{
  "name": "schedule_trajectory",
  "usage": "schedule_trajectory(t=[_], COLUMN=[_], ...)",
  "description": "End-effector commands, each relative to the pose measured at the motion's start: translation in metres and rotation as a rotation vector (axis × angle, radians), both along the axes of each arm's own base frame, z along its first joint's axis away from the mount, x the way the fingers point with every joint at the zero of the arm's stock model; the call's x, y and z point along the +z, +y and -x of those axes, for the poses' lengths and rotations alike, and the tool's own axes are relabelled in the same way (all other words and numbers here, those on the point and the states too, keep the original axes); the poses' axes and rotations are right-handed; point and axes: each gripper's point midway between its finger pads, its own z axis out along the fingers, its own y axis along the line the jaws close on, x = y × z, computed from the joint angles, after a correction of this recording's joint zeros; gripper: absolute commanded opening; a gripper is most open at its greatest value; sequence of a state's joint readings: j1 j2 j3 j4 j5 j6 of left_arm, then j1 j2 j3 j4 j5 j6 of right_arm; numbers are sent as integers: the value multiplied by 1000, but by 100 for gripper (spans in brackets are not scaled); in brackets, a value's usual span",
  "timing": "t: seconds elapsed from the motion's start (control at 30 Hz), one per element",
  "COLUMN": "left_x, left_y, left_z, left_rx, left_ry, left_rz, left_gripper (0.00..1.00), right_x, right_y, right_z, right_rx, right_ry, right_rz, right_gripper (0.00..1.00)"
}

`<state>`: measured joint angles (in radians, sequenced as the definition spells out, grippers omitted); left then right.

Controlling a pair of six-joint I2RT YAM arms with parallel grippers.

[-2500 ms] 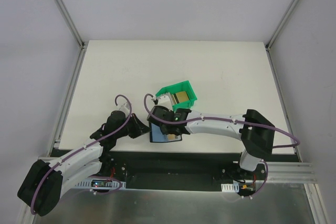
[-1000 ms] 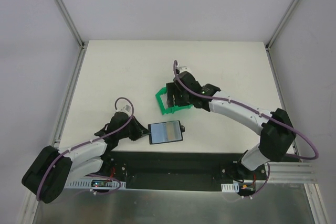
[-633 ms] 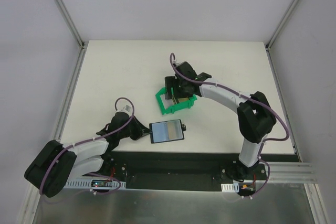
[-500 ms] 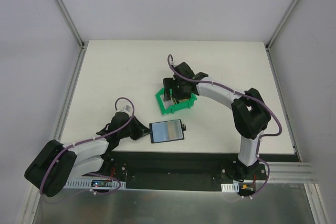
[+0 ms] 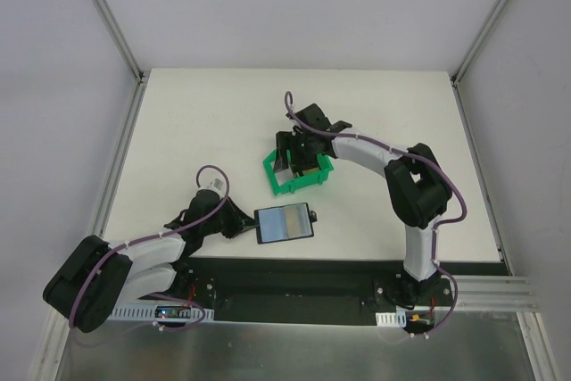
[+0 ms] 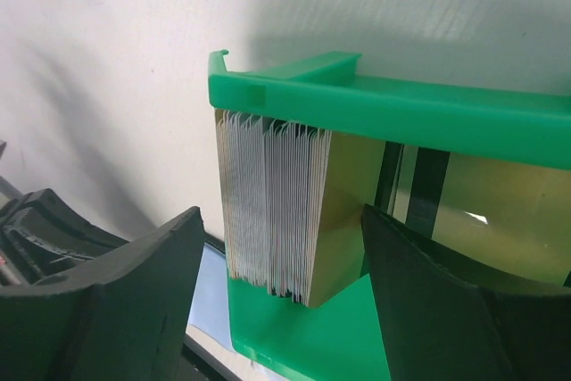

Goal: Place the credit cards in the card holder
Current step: Pick up the credit card from the storage box.

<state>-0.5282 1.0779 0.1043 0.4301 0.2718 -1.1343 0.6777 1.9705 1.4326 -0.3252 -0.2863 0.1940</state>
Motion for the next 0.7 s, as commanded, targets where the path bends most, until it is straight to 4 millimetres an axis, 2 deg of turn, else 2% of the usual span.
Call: schedule_trajectory(t=[0.0, 0.37, 0.53, 0.57, 0.67], left_x=[4, 6, 6, 6, 6], left_y=[-2, -4, -5, -5, -6], left_z=[-5, -6, -6, -6, -6], left_rx=[-19, -31, -34, -35, -40], left_ry=[-18, -27, -27, -26, -26], left_rz=[-3, 2, 3, 4, 5], left_gripper=[0, 0, 0, 0, 0], right_x=[25, 32, 32, 33, 35], right_y=[16, 12, 7, 7, 5], right_z=[-7, -8, -11, -11, -12], right_rx=[22, 17, 3, 2, -5], right_ry=[-16, -20, -29, -33, -47], right_rz=[-125, -149, -130, -128, -115], right_gripper=[71, 48, 34, 29, 23])
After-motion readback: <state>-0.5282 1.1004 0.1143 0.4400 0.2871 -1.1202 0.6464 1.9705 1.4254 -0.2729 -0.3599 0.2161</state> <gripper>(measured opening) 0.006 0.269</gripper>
